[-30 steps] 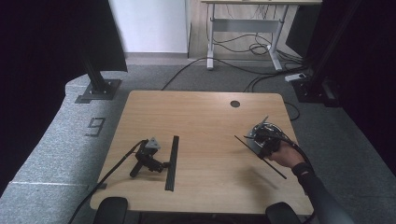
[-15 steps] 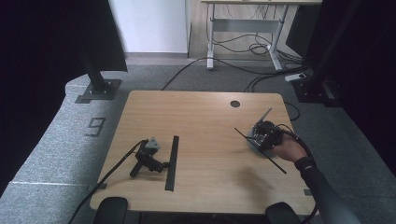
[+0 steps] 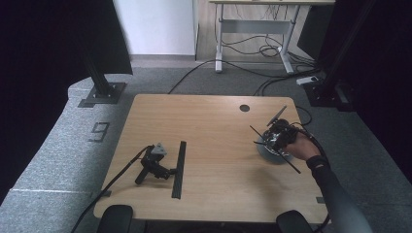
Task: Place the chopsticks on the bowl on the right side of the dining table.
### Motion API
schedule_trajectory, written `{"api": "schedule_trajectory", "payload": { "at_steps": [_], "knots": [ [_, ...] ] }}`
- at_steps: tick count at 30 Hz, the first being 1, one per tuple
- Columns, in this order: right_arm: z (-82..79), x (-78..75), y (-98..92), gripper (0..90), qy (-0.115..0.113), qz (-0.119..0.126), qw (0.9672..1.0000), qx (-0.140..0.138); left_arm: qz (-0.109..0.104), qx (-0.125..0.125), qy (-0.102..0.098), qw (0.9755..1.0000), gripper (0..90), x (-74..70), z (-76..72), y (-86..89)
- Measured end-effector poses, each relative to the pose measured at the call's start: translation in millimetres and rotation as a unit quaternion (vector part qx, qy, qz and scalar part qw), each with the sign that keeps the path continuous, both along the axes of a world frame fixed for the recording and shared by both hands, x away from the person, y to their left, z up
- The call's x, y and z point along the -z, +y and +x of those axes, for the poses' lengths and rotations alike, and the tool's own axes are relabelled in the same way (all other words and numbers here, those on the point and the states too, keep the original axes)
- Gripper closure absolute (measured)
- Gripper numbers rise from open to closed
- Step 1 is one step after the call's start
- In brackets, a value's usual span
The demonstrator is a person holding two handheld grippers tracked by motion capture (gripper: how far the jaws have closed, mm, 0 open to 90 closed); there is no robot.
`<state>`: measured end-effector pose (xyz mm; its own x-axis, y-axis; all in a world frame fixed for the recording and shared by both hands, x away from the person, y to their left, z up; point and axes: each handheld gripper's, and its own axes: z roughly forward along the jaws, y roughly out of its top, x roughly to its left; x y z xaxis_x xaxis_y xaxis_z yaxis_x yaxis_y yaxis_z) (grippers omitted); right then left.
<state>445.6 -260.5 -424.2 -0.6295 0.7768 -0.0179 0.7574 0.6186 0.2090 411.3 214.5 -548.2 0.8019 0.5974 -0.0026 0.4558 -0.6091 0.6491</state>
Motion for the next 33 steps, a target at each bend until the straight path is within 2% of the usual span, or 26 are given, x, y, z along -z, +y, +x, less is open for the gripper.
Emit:
{"api": "schedule_trajectory", "payload": {
  "at_steps": [15,33],
  "knots": [
    [18.6,19.1,-13.5,85.1,0.002,-0.001,0.9997,0.026,0.000,0.000,0.000,1.0000,0.0,0.0,0.0,0.0],
    [26.1,38.7,-17.7,85.1,0.005,-0.001,0.9992,0.040,0.000,0.000,0.000,1.0000,0.0,-0.1,0.0,0.0]
  ]
}}
